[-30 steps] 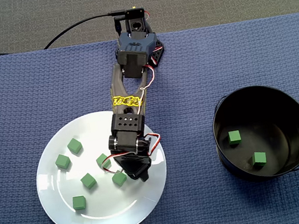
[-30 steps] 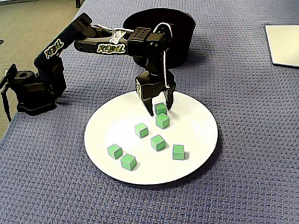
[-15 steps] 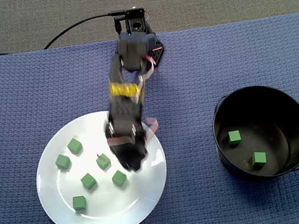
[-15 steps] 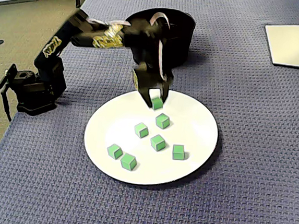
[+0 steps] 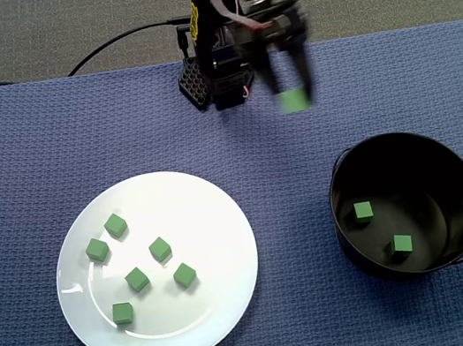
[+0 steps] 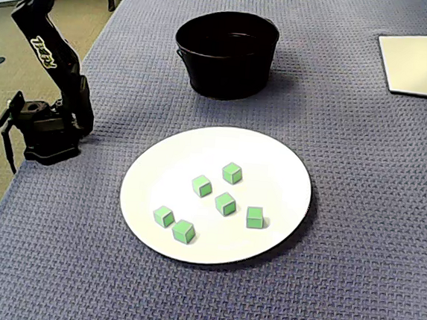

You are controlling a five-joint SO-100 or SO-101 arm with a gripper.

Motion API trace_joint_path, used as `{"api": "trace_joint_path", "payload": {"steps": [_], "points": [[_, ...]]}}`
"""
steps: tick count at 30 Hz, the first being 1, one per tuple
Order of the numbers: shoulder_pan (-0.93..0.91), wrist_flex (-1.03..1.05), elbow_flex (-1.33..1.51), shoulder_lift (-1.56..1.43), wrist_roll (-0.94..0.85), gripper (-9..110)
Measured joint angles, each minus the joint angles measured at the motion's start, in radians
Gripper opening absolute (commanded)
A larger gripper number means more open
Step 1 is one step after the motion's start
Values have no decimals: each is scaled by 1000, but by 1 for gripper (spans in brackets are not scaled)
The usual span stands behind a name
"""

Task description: Pick up the items on the white plate and put them in the black container.

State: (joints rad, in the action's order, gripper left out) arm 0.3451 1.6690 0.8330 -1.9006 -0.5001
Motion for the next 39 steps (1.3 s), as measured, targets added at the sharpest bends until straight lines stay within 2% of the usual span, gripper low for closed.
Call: {"api": "trace_joint_path", "payload": {"steps": [2, 5, 22, 25, 27, 30, 35, 39], "points": [[114, -14, 0, 38, 15, 0], [189, -18, 0, 152, 44, 0], [258, -110, -140, 893, 97, 0], [264, -110, -164, 968, 103, 15], [270, -110, -164, 982, 104, 29], [285, -107, -166, 980, 104, 37], [268, -29, -166, 839, 86, 41], [138, 29, -130, 586, 49, 40]]}}
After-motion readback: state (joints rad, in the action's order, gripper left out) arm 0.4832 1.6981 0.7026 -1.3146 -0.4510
